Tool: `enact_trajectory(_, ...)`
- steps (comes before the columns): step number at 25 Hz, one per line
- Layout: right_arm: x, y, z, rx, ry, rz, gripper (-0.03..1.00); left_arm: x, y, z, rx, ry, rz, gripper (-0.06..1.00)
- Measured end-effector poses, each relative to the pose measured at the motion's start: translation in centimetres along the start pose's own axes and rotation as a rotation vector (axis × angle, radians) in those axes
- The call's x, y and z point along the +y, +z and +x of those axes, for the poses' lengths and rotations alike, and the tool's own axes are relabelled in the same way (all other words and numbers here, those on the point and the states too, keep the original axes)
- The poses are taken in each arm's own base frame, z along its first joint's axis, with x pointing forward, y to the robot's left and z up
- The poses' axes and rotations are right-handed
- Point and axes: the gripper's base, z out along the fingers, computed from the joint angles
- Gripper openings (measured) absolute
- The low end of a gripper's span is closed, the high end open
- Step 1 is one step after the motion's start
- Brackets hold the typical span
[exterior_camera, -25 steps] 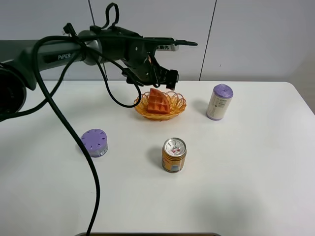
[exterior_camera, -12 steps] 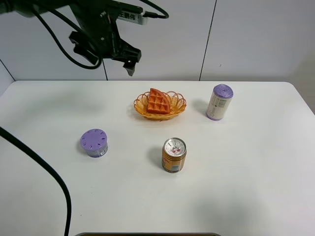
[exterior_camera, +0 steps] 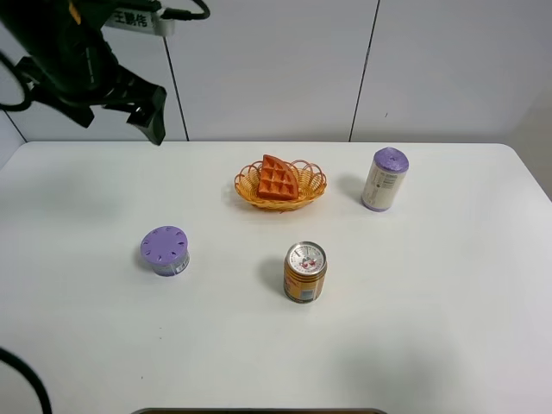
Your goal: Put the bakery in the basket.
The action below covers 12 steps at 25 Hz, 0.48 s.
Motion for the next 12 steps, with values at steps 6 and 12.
enact_trajectory(6, 0.0, 0.0, 0.0, 0.000, 0.000, 0.000, 0.91, 1.8, -1.9, 6.7, 0.006, -0.052, 0.005, 0.99)
enact_trajectory(12, 0.0, 0.0, 0.0, 0.000, 0.000, 0.000, 0.91, 3.3, -5.1, 13.8, -0.001, -0.103, -0.025, 0.99)
